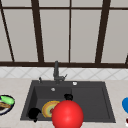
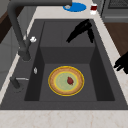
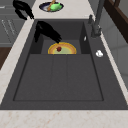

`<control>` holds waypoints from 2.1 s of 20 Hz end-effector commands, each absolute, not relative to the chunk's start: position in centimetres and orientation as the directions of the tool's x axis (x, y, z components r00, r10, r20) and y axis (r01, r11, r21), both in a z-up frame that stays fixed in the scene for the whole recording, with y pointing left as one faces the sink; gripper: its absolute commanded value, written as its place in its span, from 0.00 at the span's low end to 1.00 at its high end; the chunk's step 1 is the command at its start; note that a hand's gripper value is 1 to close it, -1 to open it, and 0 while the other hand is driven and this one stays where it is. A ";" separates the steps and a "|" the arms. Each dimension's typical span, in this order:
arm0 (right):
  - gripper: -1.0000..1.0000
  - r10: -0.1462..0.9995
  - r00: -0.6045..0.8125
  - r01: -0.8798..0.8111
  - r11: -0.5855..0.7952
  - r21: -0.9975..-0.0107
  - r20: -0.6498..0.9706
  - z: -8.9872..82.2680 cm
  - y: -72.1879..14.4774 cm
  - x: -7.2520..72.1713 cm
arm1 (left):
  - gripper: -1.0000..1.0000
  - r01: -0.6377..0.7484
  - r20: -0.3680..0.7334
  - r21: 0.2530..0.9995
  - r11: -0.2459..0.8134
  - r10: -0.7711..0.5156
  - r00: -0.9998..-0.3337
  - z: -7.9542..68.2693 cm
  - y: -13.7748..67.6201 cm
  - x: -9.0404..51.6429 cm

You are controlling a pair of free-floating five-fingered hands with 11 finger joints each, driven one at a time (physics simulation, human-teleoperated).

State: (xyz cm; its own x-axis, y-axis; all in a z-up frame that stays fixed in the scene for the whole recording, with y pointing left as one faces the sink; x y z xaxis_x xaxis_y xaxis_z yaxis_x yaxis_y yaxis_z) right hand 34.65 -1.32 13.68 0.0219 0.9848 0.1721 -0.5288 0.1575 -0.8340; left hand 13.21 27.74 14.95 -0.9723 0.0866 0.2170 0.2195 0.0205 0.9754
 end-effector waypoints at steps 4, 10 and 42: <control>0.00 0.975 0.001 -0.530 0.189 -0.827 0.222 16.8 -5.0 33.6 | 0.50 0.220 0.217 0.975 0.020 0.087 -0.972 14.9 27.7 13.2; 0.00 0.971 -0.011 -0.527 0.197 -0.827 0.239 17.9 -8.1 31.2 | 0.50 0.220 0.217 0.975 0.020 0.087 -0.972 14.9 27.7 13.2; 0.00 0.953 0.014 -0.565 0.257 -0.784 0.302 19.5 -27.6 20.6 | 0.50 0.220 0.217 0.975 0.020 0.087 -0.972 14.9 27.7 13.2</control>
